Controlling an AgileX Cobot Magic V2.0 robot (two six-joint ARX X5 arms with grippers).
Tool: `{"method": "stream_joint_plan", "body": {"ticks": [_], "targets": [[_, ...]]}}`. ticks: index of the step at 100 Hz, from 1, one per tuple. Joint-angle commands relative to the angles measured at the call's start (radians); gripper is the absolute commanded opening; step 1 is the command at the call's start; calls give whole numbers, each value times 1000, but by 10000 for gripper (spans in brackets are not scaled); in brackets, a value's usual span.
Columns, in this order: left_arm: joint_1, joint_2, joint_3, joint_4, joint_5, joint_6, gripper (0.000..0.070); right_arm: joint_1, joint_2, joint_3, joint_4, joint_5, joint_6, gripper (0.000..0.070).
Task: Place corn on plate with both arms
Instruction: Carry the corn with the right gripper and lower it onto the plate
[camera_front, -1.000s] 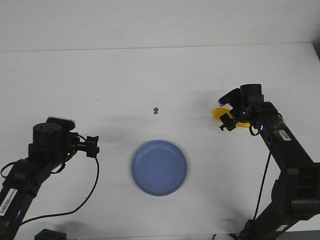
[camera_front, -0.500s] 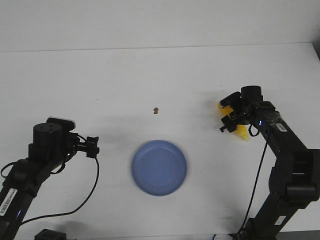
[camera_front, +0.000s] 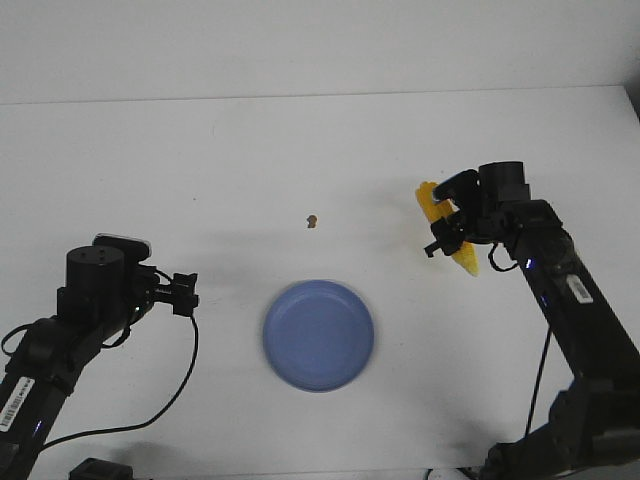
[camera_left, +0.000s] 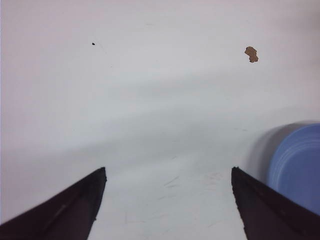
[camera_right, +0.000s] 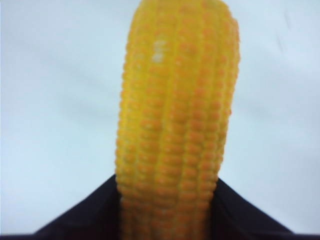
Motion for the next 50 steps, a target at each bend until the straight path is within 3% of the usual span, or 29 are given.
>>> {"method": "stream_joint_plan", "body": {"ticks": [1, 23, 50], "targets": [[-4, 10, 12, 3, 5, 0, 516, 58, -15, 16, -28, -25, 56, 171], [-4, 10, 12, 3, 5, 0, 516, 333, -47, 10, -148, -26, 97, 172], [-4, 10, 12, 2, 5, 0, 516, 571, 27, 5, -132, -7, 171, 173]]}}
